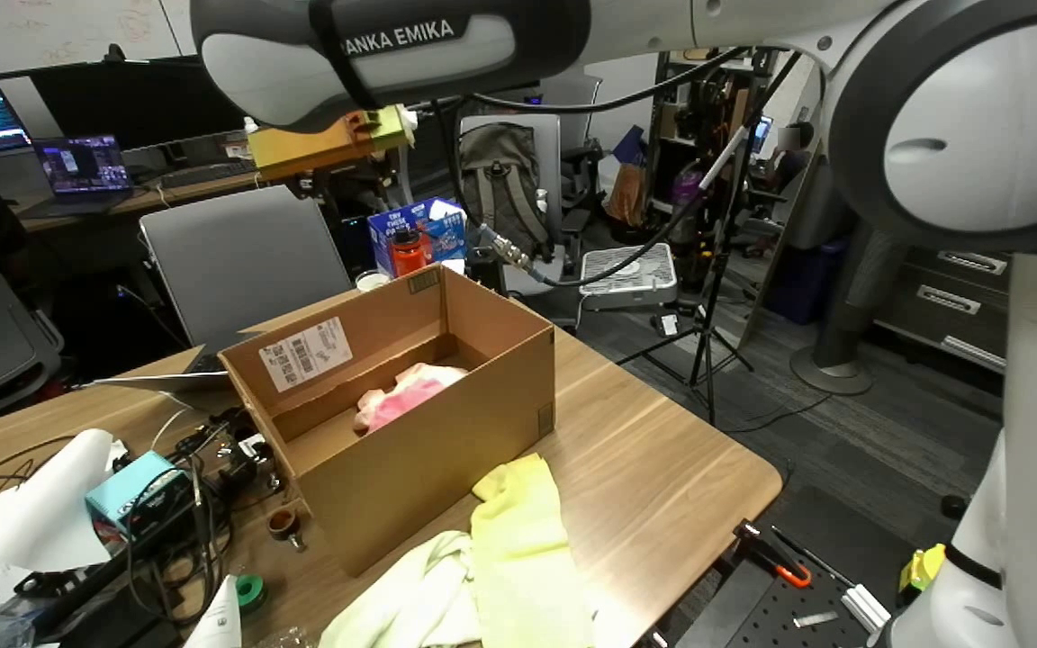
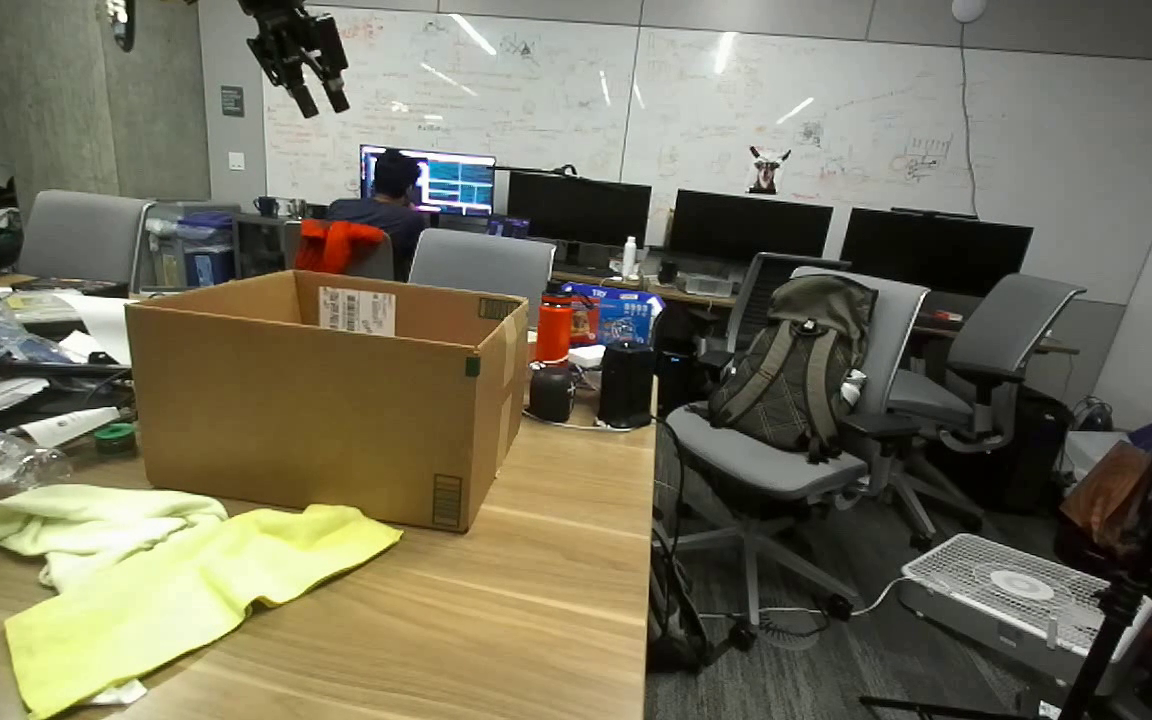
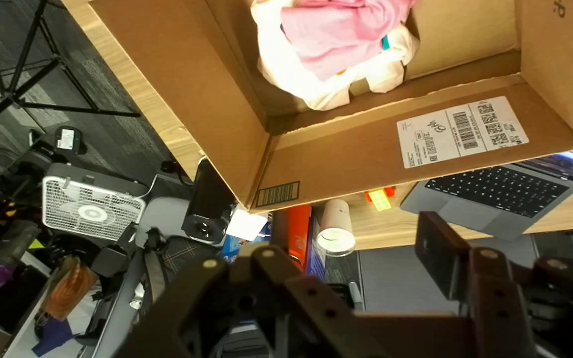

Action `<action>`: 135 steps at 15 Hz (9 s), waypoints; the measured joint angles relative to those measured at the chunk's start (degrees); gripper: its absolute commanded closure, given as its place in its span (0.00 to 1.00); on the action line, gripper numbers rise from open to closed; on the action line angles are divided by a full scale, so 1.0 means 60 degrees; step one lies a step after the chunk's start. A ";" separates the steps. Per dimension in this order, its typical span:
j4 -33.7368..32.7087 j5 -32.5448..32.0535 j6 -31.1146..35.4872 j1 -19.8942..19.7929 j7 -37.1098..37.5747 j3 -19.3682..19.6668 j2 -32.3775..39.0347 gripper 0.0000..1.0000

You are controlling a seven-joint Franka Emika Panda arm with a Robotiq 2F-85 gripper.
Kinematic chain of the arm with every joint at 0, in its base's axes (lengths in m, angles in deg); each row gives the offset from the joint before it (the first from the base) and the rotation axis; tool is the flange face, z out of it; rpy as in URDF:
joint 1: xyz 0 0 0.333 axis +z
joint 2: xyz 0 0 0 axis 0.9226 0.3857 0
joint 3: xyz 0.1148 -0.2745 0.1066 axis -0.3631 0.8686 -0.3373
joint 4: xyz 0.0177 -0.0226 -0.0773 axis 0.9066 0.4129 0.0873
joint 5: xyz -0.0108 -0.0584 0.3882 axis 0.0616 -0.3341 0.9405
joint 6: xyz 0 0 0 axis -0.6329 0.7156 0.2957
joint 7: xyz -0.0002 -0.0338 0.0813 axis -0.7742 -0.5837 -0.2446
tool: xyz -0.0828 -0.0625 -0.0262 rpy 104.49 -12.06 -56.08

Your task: Pick the cloths on the table and put them in the box

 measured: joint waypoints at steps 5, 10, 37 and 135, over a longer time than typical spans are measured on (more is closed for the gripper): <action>0.0693 0.0488 -0.0167 -0.0055 -0.0145 -0.0083 -0.0253 0.00; 0.2782 0.1628 -0.0204 -0.0133 -0.0328 -0.0230 -0.1251 0.00; 0.9175 0.3980 0.1688 -0.0287 -0.0728 -0.0655 -0.4304 0.00; 0.8454 0.5287 0.7632 -0.0027 -0.4948 -0.0630 0.2403 0.00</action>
